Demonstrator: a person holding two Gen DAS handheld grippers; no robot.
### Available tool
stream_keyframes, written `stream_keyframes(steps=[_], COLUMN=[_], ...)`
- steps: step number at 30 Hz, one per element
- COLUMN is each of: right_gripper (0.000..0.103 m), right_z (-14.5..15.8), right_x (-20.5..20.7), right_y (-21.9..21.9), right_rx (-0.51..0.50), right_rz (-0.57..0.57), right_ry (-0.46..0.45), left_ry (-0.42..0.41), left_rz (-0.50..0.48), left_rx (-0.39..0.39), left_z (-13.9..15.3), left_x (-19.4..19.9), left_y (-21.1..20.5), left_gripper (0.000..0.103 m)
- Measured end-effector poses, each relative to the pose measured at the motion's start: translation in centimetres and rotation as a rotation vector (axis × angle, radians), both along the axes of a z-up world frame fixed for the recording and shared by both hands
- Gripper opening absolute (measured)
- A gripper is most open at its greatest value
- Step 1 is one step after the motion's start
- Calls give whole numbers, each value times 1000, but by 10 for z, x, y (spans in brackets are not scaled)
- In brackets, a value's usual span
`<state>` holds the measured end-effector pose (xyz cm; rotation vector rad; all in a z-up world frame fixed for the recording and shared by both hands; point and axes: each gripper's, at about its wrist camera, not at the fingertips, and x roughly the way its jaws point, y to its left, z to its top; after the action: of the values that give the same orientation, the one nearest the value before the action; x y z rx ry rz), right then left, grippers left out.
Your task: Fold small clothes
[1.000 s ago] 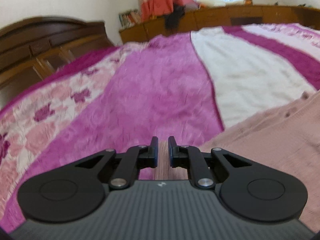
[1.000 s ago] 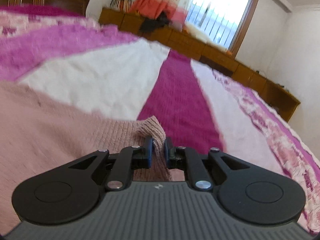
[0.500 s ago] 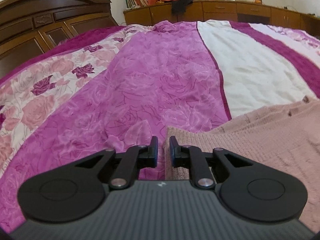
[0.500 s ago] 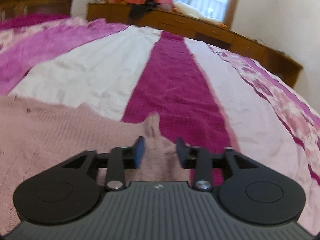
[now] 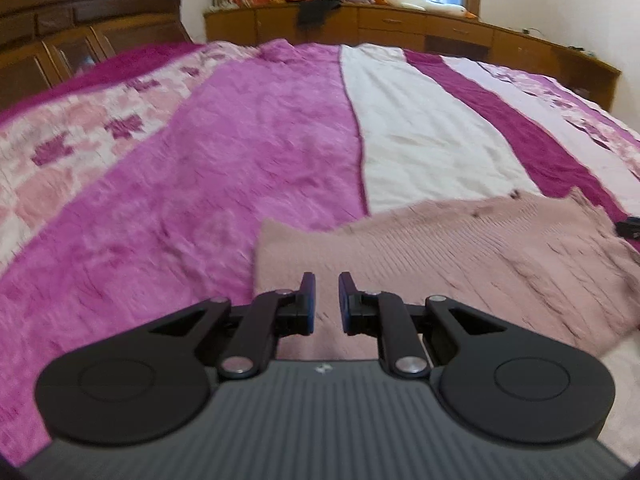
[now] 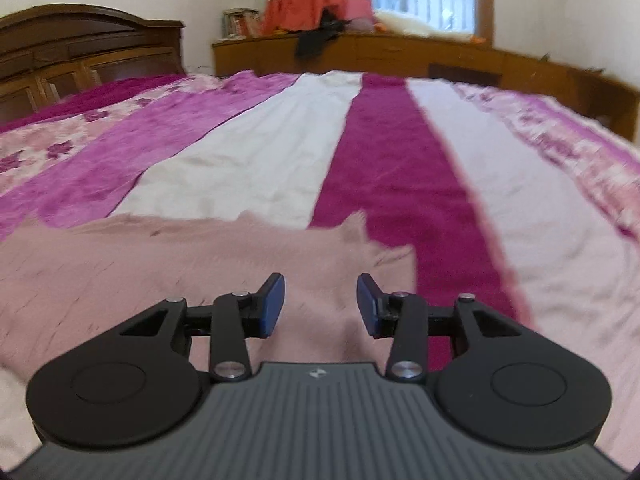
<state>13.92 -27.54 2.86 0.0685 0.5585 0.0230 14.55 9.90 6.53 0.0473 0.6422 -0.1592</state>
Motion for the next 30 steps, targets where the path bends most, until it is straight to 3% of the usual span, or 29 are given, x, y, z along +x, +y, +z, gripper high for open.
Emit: stream_keyframes(steps=[9, 15, 20, 27, 29, 30], right_gripper=[48, 48, 51, 57, 57, 58], right_z=[-30, -26, -17, -16, -16, -17], right_x=[9, 5, -15, -50, -57, -60], right_y=[-17, -15, -21, -47, -50, -51], right_rx=[69, 51, 43, 235, 280, 305], right_rz=[-90, -115, -207, -218, -210, -204], right_ry=[106, 103, 111, 141, 150, 155], left_ry=[94, 80, 65, 108, 124, 127], left_rz=[68, 77, 76, 81, 85, 88], left_rx=[45, 39, 32, -31, -35, -40], left_z=[-39, -31, -19, -5, -4, -3], left_x=[9, 1, -15, -32, -36, -39], left_y=[14, 14, 14, 13, 11, 10], left_gripper=[15, 15, 15, 16, 24, 37])
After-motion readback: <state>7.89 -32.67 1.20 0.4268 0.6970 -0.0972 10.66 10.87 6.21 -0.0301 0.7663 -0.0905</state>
